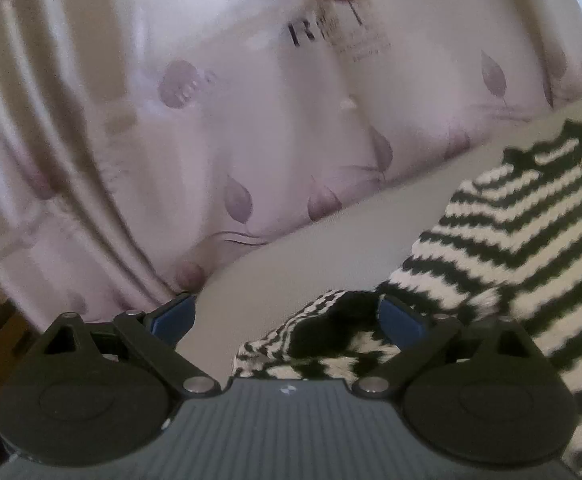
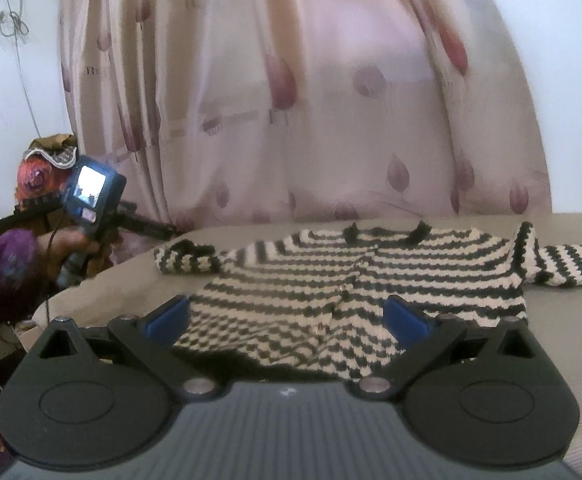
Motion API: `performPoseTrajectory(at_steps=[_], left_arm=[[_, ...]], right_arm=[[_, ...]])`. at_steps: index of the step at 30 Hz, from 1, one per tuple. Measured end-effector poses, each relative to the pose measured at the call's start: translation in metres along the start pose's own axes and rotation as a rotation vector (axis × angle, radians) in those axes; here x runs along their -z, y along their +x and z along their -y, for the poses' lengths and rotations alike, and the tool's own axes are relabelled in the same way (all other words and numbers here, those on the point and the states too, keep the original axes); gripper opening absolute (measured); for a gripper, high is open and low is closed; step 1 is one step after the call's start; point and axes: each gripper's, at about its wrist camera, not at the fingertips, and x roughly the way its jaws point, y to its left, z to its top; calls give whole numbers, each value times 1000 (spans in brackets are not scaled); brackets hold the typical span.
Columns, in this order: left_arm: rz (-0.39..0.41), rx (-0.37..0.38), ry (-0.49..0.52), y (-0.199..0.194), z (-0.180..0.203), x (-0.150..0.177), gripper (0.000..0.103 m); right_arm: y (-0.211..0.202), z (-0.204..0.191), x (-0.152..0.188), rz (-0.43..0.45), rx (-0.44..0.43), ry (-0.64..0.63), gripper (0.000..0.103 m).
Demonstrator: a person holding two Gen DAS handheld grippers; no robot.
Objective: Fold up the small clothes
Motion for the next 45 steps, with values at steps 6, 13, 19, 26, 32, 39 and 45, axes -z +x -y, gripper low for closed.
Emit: performPoseTrajectory(at_steps=[6,13,19,26,32,39,45], left_arm=[[-49,124,114,44,-20,18,98],[-88,206,157,73,-19,27,96],[-131,306,163,92,-17,29,71],[-130,273,22,85,-24,25,22],[-48,-8,-295,27,-90,14,20],[-94,-227,-493,-74,-132,27,20],[-258,-248,-655,-109,-130,73,9]], right_arm=[[12,3,1,-42,16,2,103],[29,7,3,-92,28,13,103],[36,3,5,-120,27,-3,103],[40,4,8,-137,35,15,103],[38,3,5,-117,27,0,103],[34,1,5,-88,15,8,103],[29,1,7,-73,-2,21,103]])
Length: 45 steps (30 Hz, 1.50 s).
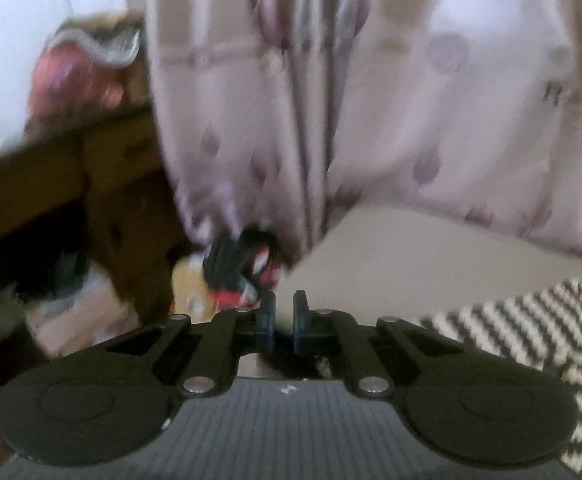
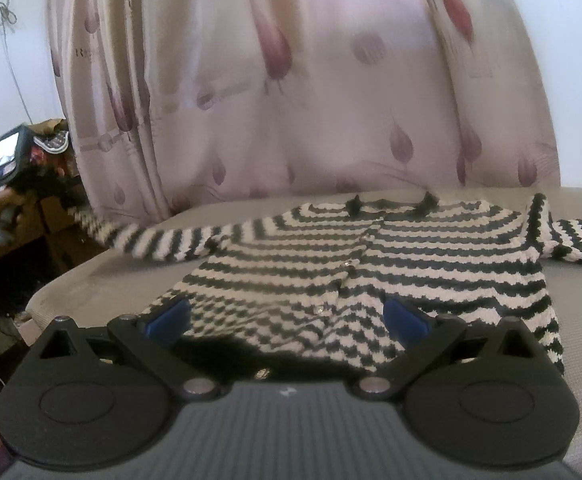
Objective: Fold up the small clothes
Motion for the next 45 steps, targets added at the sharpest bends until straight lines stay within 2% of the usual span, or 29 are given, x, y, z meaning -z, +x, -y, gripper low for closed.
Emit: performPoseTrajectory(at_steps=[3,7,10,13,16,20,24,28,31,33,34,36,37,38,41,45], left_arm=[[11,-69,43,-2,0,26,9],[58,-53,86,-23,10,42,12],[107,40,149,-43,41,48,42],[162,148,243,-59,81,60,60],[187,272,306,-72,125,74,71],[163,436,361,-78,180,98,76],[162,529,395,-66,215,124,77],[149,539,398,-51,237,141,77],[120,523,405,-40,241,147,77],[91,529,395,-34,242,150,78],[80,527,394,-32,243,152,78],[65,529,401,-31,244,153,79],[66,532,403,-31,244,154,79],[68,533,406,-31,245,155,82],[69,535,422,-31,249,156,90],[44,528,455,-29,256,158,94]], right_arm=[[-5,2,2,12,3,6,103],[-17,9,2,25,24,22,103],[-34,18,0,57,60,23,103],[-50,31,0,81,115,36,103],[-66,49,2,104,189,54,103],[-83,84,4,117,290,97,103],[-86,126,-6,99,397,137,103],[-76,178,-18,63,467,159,103],[-71,222,-26,77,471,261,102],[-67,255,-33,90,482,328,98],[-62,270,-37,74,518,324,94],[-45,293,-44,18,632,253,77],[-36,304,-46,-27,704,189,56],[-23,316,-48,-89,776,113,46],[1,342,-47,-197,865,-38,46],[29,356,-44,-293,879,-254,46]])
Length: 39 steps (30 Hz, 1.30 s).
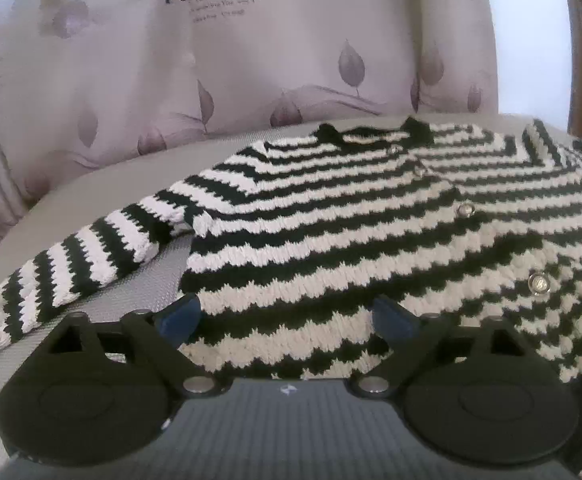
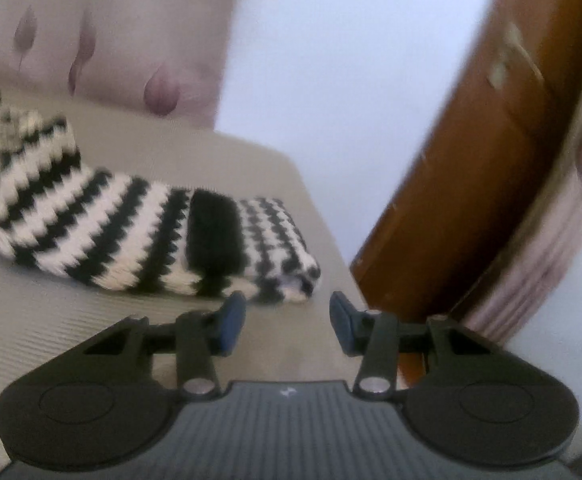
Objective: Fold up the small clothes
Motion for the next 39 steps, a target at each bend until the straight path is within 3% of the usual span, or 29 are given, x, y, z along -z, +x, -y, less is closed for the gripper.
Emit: performPoseTrajectory(at_steps=[6,9,10,11,13,15,17,18,21,22,26,31,35,39], left_arm=[[-40,2,-58,7,-6,-2,101],[-59,4,-98,10,-11,-3,103],[-62,3,-107,10,-12,-2,103],[-63,3,-111,10,-13,-2,103],[-64,-1,-114,10,-13,-2,103],[-64,-3,-111,11,-12,-2,103],[-63,-4,-109,11,-11,-2,103],[-64,-4,-109,11,-12,-2,103],[-64,-5,-114,11,-11,-2,103],[-64,-6,-115,11,-10,-2,103],[-64,-5,-114,11,-12,-2,103],[-62,-6,-114,11,-12,-1,103],[-65,-2,-121,11,-12,-2,103],[-61,-3,-123,11,-12,-2,103]], right_arm=[[41,-12,-10,0,24,-230,45],[52,-10,-20,16,1,-237,38],[55,-2,-25,8,-18,-174,25],[60,9,-28,-10,-32,-74,21],[66,52,-27,-26,-80,293,18],[70,101,-3,-34,-143,729,18],[72,129,26,-47,-192,1018,18],[74,138,42,-45,-244,1135,18],[72,148,64,-60,-277,1256,20],[72,149,67,-52,-295,1262,20],[64,143,49,-43,-251,1056,20],[61,130,43,-13,-329,1080,20],[51,100,45,-40,-460,1117,20],[23,58,52,-68,-648,1090,20]])
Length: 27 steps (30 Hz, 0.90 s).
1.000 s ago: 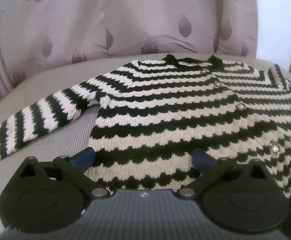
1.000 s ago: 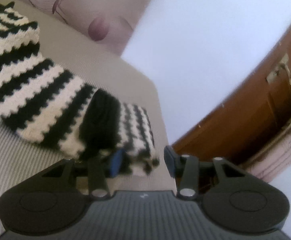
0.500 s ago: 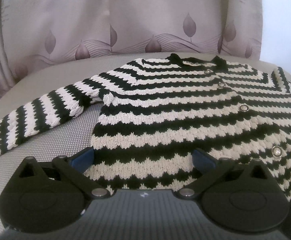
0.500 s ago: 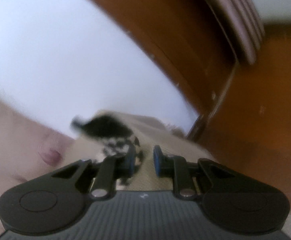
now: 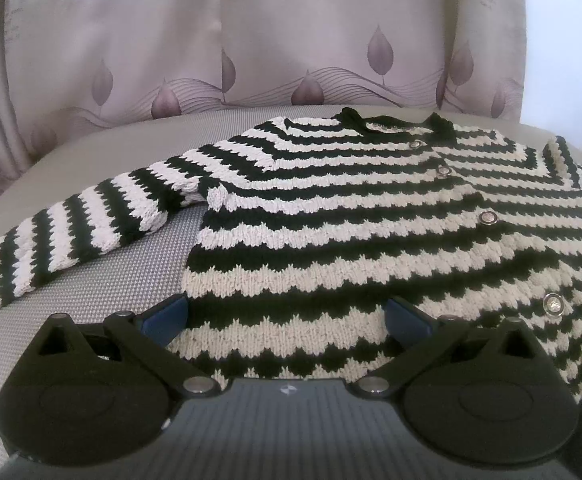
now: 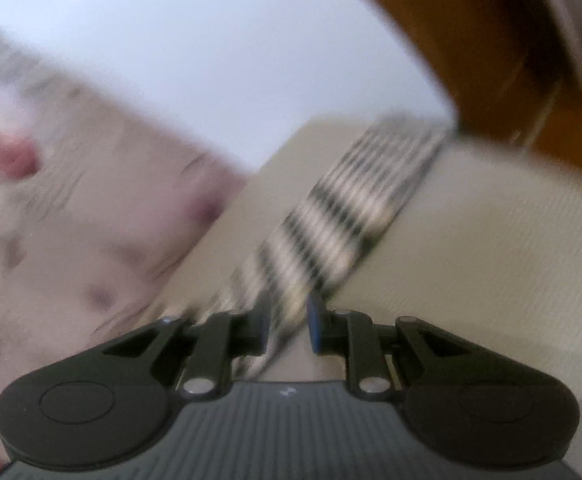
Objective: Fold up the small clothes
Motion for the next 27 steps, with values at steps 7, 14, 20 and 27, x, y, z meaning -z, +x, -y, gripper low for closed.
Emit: performPoseTrajectory(at_steps=[7,14,20,27], left_arm=[[37,9,36,-9,3,1,101],[74,57,-6,-57,-24,8,102],[-44,115,-151,-74,-78,30,100],[-113,246,-186,-77,-86,45,92]], right_arm=[[-44,-75,123,-258,-142,-264,39],[-89,-101,188,-319,-148,-383,45],[-91,-101,208,-288,-179,-322,21],[-102,-93,200,-229,-175,-274,12]])
